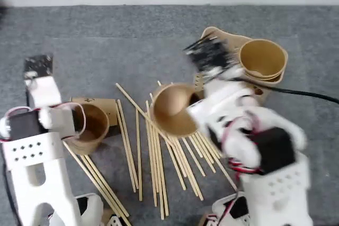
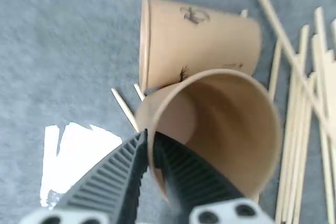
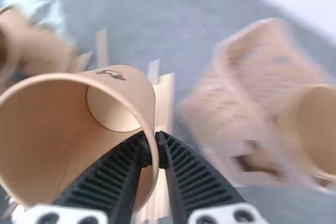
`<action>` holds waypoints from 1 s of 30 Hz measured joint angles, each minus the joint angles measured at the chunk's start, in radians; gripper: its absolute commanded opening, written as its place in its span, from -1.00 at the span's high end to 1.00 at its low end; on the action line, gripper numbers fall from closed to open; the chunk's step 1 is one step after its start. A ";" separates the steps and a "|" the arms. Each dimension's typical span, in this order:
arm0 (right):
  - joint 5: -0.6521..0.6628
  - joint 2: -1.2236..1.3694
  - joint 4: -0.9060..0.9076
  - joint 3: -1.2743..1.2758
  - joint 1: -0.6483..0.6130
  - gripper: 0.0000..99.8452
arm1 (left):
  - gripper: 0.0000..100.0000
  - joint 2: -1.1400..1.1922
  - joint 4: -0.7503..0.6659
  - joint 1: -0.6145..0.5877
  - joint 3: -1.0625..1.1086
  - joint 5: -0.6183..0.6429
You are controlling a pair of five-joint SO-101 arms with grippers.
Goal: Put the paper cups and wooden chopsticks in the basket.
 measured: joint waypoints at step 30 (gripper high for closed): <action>0.137 0.477 -0.058 -0.528 0.582 0.98 | 0.98 0.000 0.049 0.164 -0.328 0.238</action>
